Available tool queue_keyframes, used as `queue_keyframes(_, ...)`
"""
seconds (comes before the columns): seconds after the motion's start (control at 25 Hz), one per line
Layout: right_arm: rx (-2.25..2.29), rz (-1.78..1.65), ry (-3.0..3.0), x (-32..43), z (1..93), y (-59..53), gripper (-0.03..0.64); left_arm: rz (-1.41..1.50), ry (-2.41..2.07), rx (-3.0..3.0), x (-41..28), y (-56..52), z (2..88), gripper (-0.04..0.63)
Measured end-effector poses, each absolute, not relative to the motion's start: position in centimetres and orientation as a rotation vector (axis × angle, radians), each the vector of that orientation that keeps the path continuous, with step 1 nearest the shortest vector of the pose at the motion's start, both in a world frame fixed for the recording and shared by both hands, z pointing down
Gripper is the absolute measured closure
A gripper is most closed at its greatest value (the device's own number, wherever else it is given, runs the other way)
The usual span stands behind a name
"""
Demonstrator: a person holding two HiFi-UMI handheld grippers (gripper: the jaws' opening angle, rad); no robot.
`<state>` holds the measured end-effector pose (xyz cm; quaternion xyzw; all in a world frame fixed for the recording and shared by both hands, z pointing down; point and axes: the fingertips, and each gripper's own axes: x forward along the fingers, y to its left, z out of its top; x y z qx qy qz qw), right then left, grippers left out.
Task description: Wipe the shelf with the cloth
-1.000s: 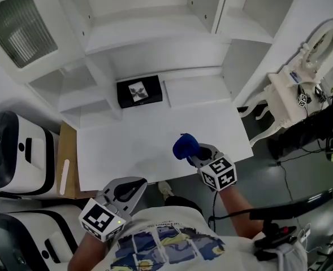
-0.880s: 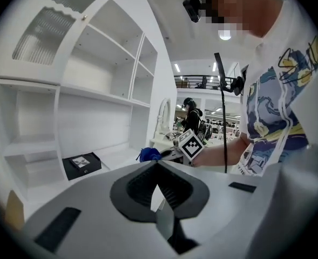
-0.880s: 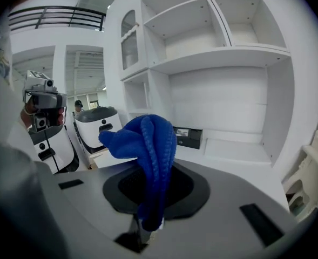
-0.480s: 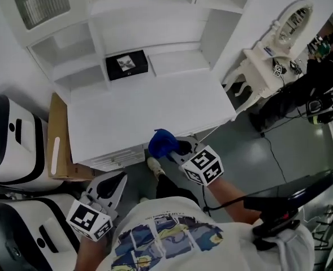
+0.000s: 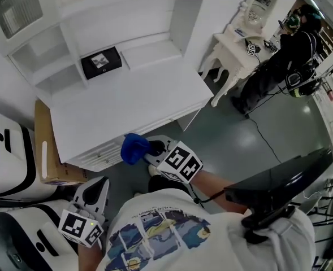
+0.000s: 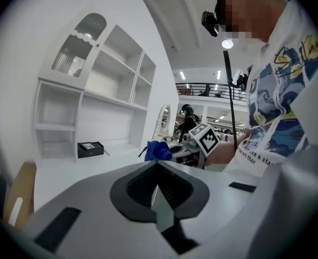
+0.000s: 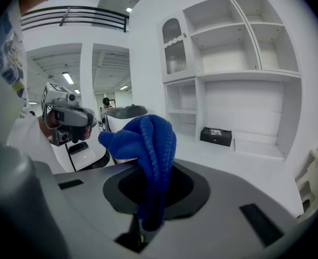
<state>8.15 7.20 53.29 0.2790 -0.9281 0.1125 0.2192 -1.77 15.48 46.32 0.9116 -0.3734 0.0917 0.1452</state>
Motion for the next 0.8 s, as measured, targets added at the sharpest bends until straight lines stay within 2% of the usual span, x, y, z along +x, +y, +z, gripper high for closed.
queue_keyframes(0.8, 0.774, 0.283, -2.539, 8.4, 54.0, 10.9, 0.549, 0.302, -0.999, 2.632, -0.6, 18.6, 47.5, 0.592)
